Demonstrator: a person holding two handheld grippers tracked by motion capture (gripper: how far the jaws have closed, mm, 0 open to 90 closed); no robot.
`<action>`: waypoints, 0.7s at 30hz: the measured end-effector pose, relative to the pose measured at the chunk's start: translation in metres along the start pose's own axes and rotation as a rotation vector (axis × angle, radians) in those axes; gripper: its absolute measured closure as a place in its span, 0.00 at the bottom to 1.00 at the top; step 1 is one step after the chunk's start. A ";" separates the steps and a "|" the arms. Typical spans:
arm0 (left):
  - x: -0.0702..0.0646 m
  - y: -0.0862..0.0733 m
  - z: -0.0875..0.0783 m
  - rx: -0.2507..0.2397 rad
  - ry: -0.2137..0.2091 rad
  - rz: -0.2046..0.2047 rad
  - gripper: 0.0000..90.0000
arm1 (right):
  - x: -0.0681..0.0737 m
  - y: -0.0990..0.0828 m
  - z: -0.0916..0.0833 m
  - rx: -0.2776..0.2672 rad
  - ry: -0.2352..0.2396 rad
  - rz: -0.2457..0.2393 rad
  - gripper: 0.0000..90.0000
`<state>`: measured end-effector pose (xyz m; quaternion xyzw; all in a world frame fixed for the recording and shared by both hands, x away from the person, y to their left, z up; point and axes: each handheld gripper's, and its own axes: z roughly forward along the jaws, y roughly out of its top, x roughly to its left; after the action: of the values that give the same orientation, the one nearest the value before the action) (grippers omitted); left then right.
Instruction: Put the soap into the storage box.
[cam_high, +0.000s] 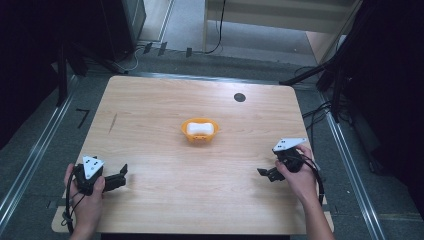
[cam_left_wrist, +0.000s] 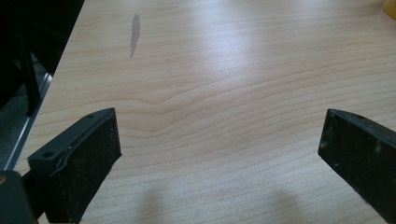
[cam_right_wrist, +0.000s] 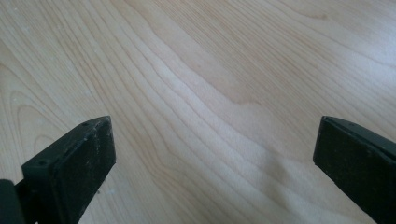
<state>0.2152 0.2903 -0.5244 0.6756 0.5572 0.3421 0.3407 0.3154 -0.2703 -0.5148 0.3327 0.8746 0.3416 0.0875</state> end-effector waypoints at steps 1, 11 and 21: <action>0.000 0.000 0.000 0.000 0.000 0.000 0.00 | 0.000 -0.007 -0.002 -0.015 -0.003 0.010 0.00; 0.000 0.000 0.000 -0.002 0.000 -0.002 0.00 | 0.004 -0.036 -0.010 -0.059 -0.062 0.067 0.00; 0.000 0.000 -0.001 -0.007 -0.003 0.001 0.00 | 0.005 -0.067 -0.026 -0.113 -0.095 0.137 0.00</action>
<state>0.2146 0.2905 -0.5242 0.6753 0.5551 0.3430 0.3437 0.2669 -0.3177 -0.5393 0.4020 0.8241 0.3793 0.1240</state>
